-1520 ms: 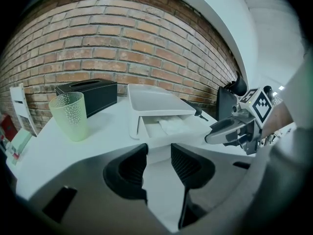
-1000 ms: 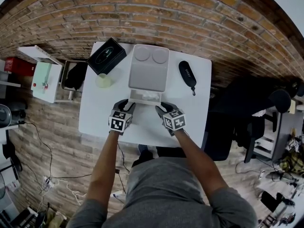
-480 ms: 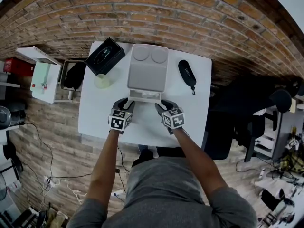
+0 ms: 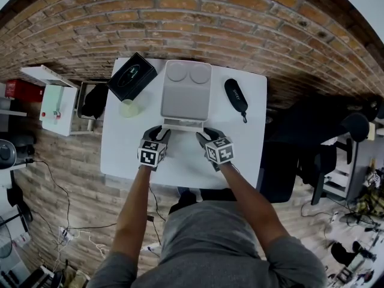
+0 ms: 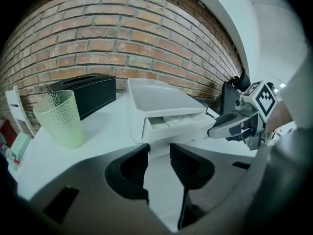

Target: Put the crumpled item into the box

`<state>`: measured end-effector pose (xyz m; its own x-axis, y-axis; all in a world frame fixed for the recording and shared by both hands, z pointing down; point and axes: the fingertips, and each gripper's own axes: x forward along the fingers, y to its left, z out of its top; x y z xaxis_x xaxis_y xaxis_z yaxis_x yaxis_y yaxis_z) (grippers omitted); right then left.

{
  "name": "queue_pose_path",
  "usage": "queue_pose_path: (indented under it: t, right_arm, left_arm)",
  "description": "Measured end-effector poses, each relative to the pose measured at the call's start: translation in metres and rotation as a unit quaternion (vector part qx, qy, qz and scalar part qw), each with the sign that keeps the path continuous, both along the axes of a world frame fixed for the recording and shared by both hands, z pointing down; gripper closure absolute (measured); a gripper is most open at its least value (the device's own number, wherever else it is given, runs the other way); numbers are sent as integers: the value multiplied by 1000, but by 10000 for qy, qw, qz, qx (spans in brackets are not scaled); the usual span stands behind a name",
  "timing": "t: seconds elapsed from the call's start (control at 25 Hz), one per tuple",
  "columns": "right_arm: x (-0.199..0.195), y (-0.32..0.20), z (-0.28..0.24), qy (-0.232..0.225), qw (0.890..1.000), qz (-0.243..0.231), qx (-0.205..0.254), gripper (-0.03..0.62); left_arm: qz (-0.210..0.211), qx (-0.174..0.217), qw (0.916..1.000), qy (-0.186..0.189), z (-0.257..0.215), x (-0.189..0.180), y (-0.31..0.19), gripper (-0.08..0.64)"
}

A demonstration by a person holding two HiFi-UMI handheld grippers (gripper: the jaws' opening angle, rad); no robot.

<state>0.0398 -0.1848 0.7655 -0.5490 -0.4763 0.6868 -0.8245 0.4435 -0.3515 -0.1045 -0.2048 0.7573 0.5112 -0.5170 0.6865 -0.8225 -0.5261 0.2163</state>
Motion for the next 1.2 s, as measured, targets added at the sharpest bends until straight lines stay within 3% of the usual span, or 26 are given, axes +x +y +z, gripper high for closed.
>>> queue_pose_path:
  t: [1.2]
  right_arm:
    - [5,-24,-1,46,9996,159,-240,414]
  left_arm:
    - [-244,-158,9996,36,1,3,-23,417]
